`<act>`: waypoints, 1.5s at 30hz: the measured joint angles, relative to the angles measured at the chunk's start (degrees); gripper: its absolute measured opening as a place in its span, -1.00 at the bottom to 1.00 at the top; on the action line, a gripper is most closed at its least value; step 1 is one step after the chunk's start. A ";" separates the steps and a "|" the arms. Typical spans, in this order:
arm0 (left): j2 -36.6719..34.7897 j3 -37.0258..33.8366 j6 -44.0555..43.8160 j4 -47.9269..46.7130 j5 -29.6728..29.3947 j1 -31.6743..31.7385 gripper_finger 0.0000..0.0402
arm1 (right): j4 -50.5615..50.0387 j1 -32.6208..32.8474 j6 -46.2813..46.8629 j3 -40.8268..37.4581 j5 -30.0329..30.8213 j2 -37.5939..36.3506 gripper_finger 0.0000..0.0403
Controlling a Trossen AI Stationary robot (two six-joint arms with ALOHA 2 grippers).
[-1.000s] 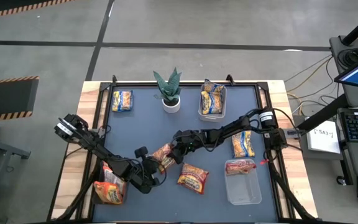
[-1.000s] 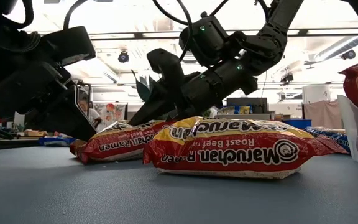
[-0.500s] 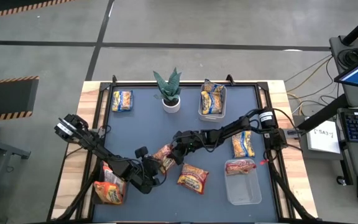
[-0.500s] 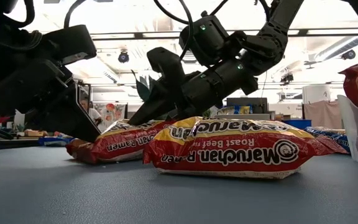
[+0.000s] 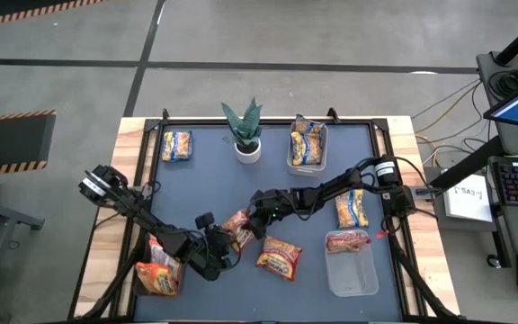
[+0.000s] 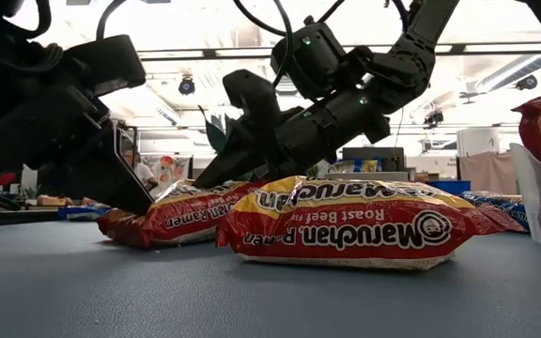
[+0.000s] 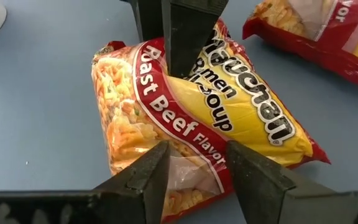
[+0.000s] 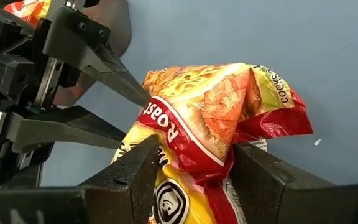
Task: Sort Maruchan noodles
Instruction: Put the left red instant noodle pack into the transparent bin
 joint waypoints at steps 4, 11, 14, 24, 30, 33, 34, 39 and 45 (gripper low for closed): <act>-0.07 1.46 1.51 -1.86 0.09 -0.08 -0.25 | 0.04 0.02 -0.27 0.00 -0.15 0.00 -0.14; -0.13 4.84 1.93 -7.63 0.03 -0.14 -0.25 | 0.18 0.00 -0.59 0.00 -0.17 0.00 -0.14; -0.15 5.33 2.06 -8.12 0.00 -0.14 -0.25 | 0.22 0.02 -0.73 0.00 -0.15 0.00 -0.14; -0.15 5.44 0.78 -8.27 0.22 -0.14 -0.24 | 0.22 0.00 -1.83 0.00 -0.20 0.00 -0.14; -0.17 6.41 0.76 -9.83 1.69 -0.14 -0.10 | 0.22 0.00 -1.61 0.00 -0.42 0.00 -0.14; -0.22 7.72 0.77 -12.98 1.71 -0.14 0.00 | 0.20 0.00 -1.44 0.00 -0.44 0.00 -0.14; -0.22 8.22 0.78 -14.27 1.71 -0.14 0.03 | 0.20 0.00 -1.43 0.00 -0.44 0.00 -0.14; -0.22 11.21 2.03 -20.56 1.77 -0.57 0.16 | 0.13 -0.02 -1.44 0.00 -0.44 0.00 -0.14; -0.22 14.26 4.83 -21.90 1.53 -0.91 0.17 | -0.31 -0.24 1.75 0.00 -2.37 -0.11 -0.14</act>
